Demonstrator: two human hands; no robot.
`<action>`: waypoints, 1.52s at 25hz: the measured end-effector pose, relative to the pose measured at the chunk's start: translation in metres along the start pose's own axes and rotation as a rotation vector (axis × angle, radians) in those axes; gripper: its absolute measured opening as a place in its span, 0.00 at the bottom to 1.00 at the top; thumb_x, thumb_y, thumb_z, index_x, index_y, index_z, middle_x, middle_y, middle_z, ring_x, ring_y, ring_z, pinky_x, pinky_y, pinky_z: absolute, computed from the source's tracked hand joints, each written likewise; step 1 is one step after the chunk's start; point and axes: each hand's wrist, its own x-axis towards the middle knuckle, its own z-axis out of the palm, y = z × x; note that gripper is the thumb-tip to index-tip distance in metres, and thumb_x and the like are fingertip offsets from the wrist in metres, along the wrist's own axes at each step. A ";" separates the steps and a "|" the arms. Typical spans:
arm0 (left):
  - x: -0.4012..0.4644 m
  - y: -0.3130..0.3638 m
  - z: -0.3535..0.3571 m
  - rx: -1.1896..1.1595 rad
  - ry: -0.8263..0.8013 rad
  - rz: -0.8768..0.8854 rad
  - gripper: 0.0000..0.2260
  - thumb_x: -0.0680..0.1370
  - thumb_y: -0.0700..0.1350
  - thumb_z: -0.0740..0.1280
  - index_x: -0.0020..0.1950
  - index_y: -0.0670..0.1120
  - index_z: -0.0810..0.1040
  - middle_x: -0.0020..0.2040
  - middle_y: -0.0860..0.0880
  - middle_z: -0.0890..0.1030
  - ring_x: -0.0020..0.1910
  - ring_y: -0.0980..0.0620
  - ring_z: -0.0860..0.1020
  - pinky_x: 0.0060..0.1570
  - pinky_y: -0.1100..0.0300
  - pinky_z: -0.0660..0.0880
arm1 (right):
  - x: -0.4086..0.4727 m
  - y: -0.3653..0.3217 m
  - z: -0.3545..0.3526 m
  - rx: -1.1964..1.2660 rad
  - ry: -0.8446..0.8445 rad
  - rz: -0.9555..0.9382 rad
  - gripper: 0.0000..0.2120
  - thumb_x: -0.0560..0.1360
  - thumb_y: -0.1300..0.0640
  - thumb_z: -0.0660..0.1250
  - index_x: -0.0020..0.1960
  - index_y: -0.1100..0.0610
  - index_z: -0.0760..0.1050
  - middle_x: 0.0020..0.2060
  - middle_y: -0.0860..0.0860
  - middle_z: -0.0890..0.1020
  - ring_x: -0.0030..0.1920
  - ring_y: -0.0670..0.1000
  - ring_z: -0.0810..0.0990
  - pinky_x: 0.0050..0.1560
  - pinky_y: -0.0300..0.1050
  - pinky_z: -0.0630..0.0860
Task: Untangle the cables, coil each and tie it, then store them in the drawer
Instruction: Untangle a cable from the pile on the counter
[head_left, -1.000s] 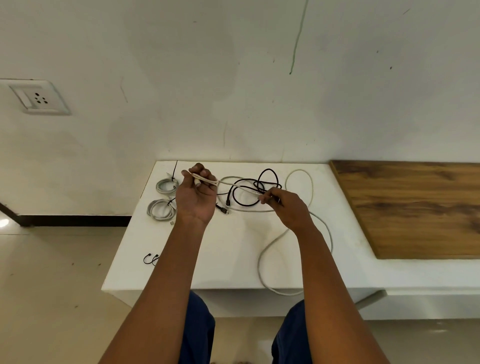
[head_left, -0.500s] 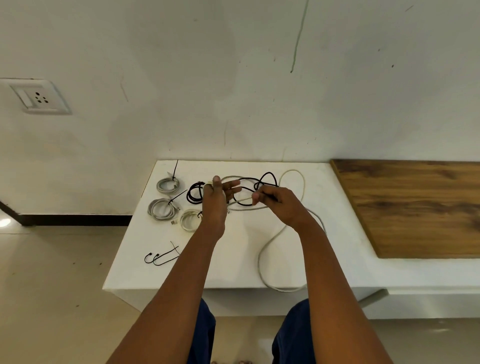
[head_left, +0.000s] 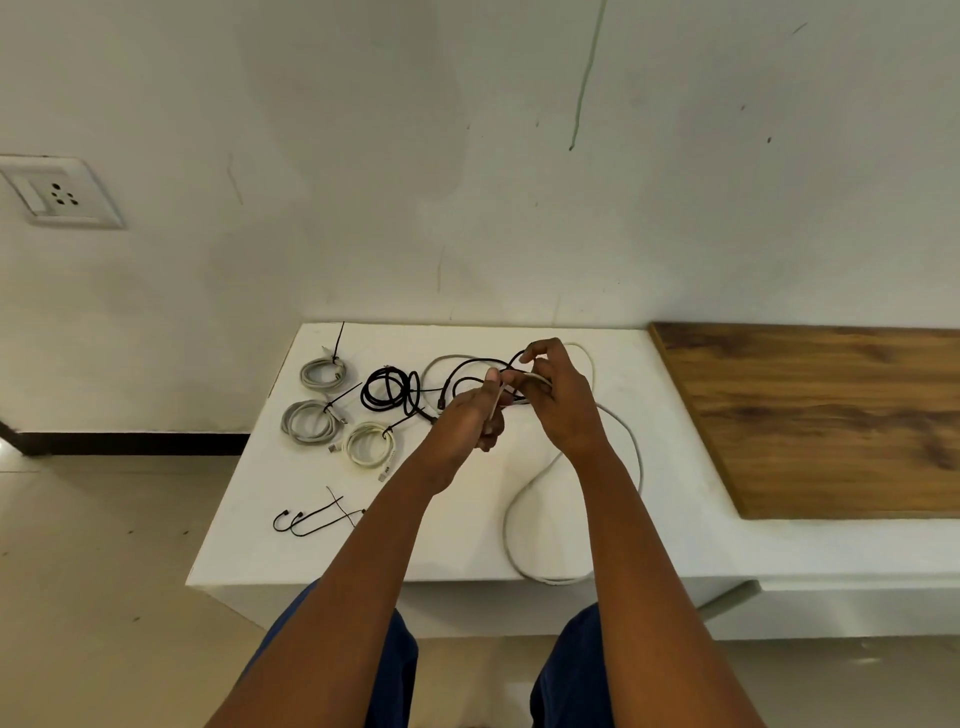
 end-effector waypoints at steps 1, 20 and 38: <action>0.000 0.001 -0.001 -0.017 -0.026 -0.015 0.21 0.81 0.60 0.50 0.44 0.47 0.75 0.25 0.54 0.64 0.23 0.57 0.64 0.32 0.64 0.65 | 0.000 0.000 -0.001 0.015 0.001 -0.003 0.05 0.77 0.57 0.64 0.50 0.52 0.69 0.26 0.39 0.74 0.33 0.44 0.76 0.37 0.40 0.71; -0.011 0.036 -0.050 -1.575 -0.461 0.217 0.12 0.80 0.43 0.52 0.39 0.43 0.69 0.26 0.53 0.58 0.24 0.56 0.57 0.31 0.62 0.61 | -0.002 0.018 -0.008 -0.159 -0.013 0.023 0.13 0.80 0.57 0.57 0.38 0.46 0.71 0.31 0.39 0.76 0.35 0.38 0.73 0.37 0.34 0.66; 0.005 0.020 -0.031 -0.746 0.501 0.132 0.15 0.84 0.47 0.47 0.50 0.44 0.71 0.49 0.47 0.81 0.37 0.58 0.82 0.42 0.67 0.76 | -0.006 -0.027 0.001 -0.101 -0.387 0.073 0.13 0.80 0.53 0.60 0.39 0.54 0.76 0.27 0.42 0.73 0.29 0.38 0.69 0.36 0.37 0.62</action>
